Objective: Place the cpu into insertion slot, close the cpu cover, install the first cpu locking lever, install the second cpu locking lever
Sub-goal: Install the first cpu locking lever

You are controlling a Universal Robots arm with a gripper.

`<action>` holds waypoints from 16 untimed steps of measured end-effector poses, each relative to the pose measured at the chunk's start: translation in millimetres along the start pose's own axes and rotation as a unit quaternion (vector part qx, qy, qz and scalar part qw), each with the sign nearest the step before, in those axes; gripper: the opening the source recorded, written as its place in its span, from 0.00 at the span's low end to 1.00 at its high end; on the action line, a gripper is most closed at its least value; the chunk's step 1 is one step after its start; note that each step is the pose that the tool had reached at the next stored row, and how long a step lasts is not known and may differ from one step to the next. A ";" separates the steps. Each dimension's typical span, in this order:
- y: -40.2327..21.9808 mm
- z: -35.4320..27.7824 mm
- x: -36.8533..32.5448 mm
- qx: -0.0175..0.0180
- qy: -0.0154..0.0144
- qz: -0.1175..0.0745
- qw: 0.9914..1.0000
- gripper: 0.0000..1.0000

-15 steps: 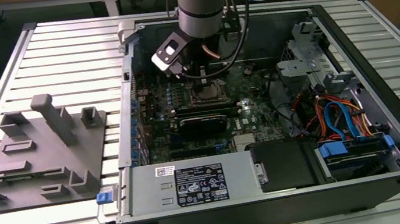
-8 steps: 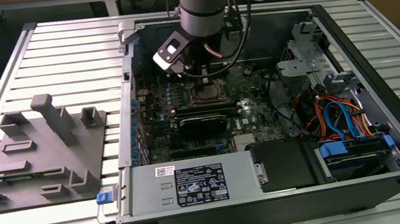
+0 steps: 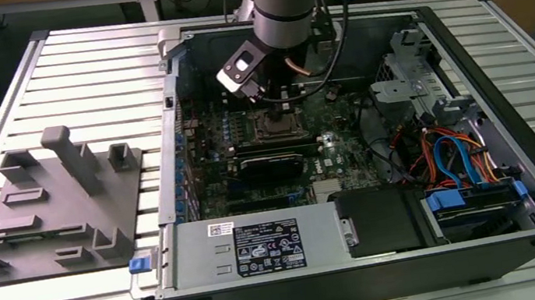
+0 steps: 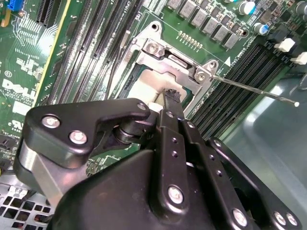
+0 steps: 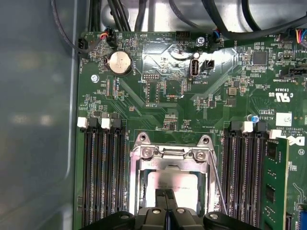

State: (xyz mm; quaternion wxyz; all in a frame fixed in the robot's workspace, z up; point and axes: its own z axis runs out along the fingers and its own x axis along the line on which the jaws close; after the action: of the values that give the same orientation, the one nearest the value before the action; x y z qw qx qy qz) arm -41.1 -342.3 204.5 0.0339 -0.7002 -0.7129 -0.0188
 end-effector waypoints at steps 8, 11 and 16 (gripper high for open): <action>1.2 -1.7 0.1 0.000 0.000 0.000 1.000 0.11; 1.1 -3.4 0.3 0.000 0.000 0.000 1.000 0.11; 1.1 -6.1 0.5 0.000 0.000 0.000 1.000 0.11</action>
State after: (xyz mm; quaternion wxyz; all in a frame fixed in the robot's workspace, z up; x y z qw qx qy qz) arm -39.9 -342.3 210.6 0.0339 -0.7001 -0.7129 -0.0189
